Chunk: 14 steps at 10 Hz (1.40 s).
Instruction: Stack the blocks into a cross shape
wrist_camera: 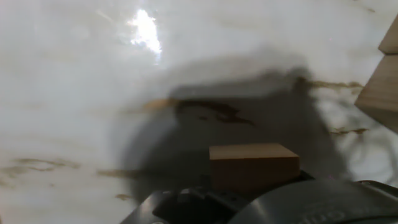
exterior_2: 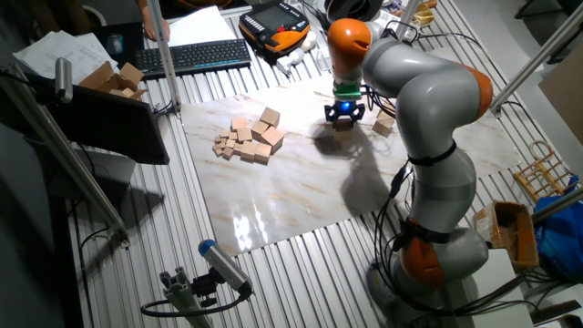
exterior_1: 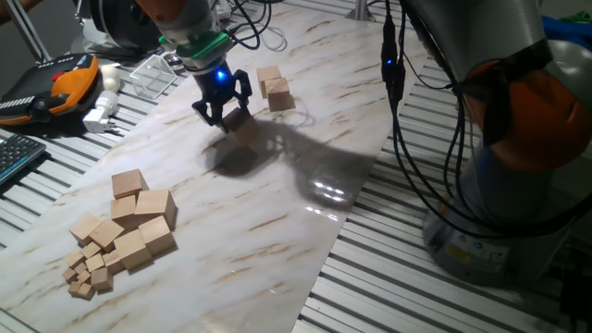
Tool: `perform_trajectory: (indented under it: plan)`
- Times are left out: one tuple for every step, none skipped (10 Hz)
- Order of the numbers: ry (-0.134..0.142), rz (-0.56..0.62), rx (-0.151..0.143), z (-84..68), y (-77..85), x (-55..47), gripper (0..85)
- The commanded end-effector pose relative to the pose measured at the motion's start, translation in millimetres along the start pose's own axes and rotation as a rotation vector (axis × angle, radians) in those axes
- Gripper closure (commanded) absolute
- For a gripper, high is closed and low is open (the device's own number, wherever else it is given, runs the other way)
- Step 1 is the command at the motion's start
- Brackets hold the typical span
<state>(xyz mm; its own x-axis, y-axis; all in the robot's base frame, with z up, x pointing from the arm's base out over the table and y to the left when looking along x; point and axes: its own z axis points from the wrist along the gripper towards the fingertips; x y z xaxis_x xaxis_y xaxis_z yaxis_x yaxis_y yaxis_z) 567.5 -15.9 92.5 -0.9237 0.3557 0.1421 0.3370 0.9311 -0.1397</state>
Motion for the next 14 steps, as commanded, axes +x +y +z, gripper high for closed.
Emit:
perform_trajectory:
  plan:
    - [0.003,0.001,-0.006,-0.7,4.1,-1.1,85.0]
    - [0.000,0.004,-0.007,-2.0,9.3,-3.3,85.0]
    - [-0.003,0.003,-0.007,-3.4,13.6,-5.5,85.0]
    - [-0.004,-0.002,-0.002,-3.9,14.8,-6.3,85.0]
    - [0.012,-0.008,-0.014,-3.9,14.8,-6.3,85.0]
    - [0.014,-0.014,-0.010,-3.9,14.8,-6.3,85.0]
    - [0.030,0.004,0.005,-3.9,14.8,-6.3,85.0]
    - [0.066,0.084,0.023,-3.9,14.8,-6.3,85.0]
    - [0.093,0.138,0.015,-3.9,14.8,-6.3,85.0]
    - [0.108,0.182,-0.012,-3.9,14.8,-6.3,85.0]
    - [0.113,0.208,-0.030,-3.9,14.8,-6.3,85.0]
    - [0.089,0.213,-0.040,-3.9,14.8,-6.3,85.0]
    - [0.078,0.202,-0.049,-3.9,14.8,-6.3,85.0]
    - [0.073,0.183,-0.054,-3.9,14.8,-6.3,85.0]
